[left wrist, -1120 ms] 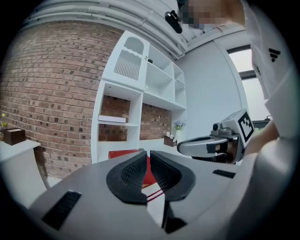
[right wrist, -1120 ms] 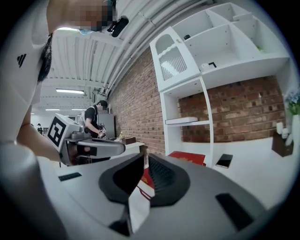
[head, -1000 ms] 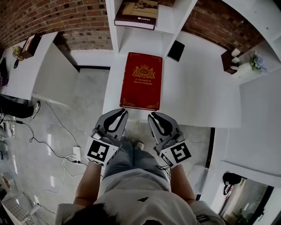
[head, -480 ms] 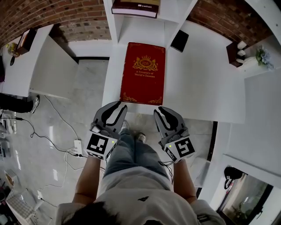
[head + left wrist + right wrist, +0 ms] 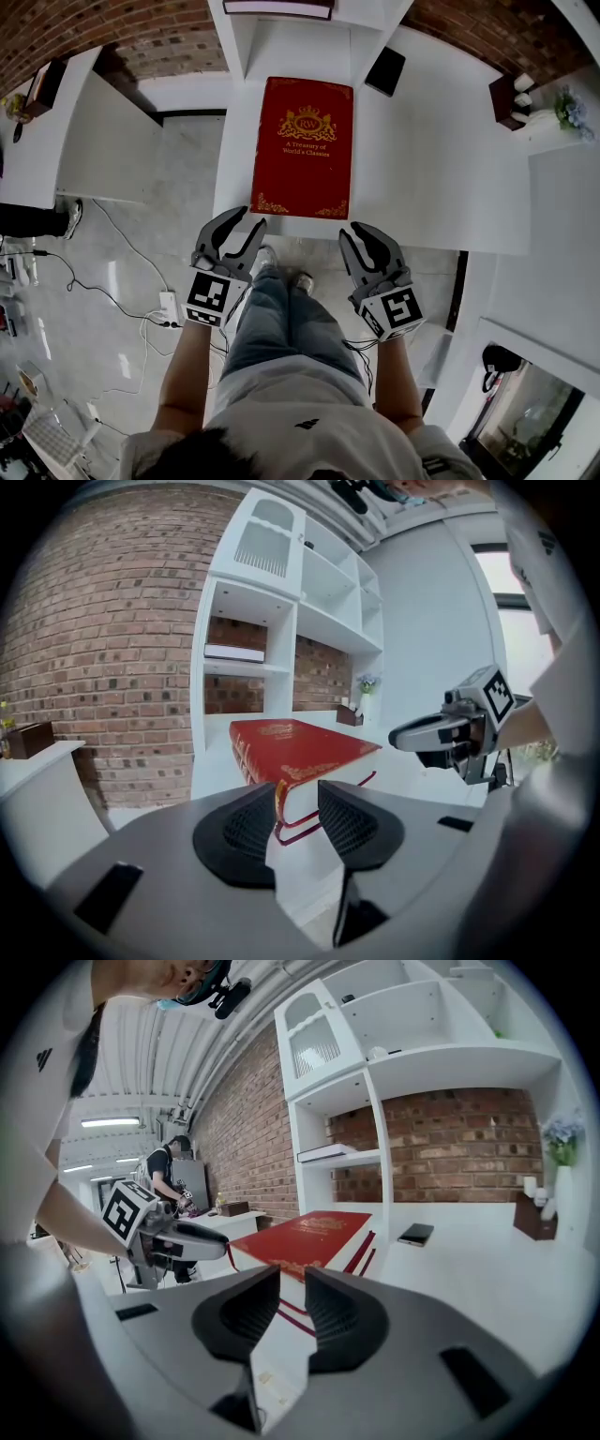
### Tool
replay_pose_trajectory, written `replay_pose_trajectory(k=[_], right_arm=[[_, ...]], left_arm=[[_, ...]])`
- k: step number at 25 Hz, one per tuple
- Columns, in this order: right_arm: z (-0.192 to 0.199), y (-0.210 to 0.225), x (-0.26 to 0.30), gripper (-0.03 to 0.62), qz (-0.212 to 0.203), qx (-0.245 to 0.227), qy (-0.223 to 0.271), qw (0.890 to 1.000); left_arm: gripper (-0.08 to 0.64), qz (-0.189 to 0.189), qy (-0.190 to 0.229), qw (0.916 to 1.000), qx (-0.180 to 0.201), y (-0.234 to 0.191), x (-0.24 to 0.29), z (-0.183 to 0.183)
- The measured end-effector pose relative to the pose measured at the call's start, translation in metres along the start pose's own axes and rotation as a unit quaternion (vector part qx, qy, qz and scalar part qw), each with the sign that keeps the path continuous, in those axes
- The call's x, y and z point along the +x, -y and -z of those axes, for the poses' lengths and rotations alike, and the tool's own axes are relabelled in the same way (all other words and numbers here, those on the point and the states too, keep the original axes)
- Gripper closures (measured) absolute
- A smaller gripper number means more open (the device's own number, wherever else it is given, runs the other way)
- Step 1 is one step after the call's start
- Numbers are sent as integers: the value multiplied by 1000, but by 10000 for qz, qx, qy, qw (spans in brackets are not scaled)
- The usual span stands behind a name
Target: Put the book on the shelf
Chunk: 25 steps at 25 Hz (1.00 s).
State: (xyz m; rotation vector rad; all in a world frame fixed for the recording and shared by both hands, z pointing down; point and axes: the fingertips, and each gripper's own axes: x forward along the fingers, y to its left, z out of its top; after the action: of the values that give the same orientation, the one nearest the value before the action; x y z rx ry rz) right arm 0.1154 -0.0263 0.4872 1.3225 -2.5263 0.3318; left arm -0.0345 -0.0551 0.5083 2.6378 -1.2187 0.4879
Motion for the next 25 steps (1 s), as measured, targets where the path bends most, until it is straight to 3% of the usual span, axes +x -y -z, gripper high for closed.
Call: replay_pose_trajectory(k=[9,25], right_arm=[[23,10,10,487,-35,28,-277,9996],[30,7,44,411,-389,-439,-537,9968]], left_arm=[[399,115,-59,9998,135,-5,13,11],[356,510,-65,9984,234,-1,28,19]])
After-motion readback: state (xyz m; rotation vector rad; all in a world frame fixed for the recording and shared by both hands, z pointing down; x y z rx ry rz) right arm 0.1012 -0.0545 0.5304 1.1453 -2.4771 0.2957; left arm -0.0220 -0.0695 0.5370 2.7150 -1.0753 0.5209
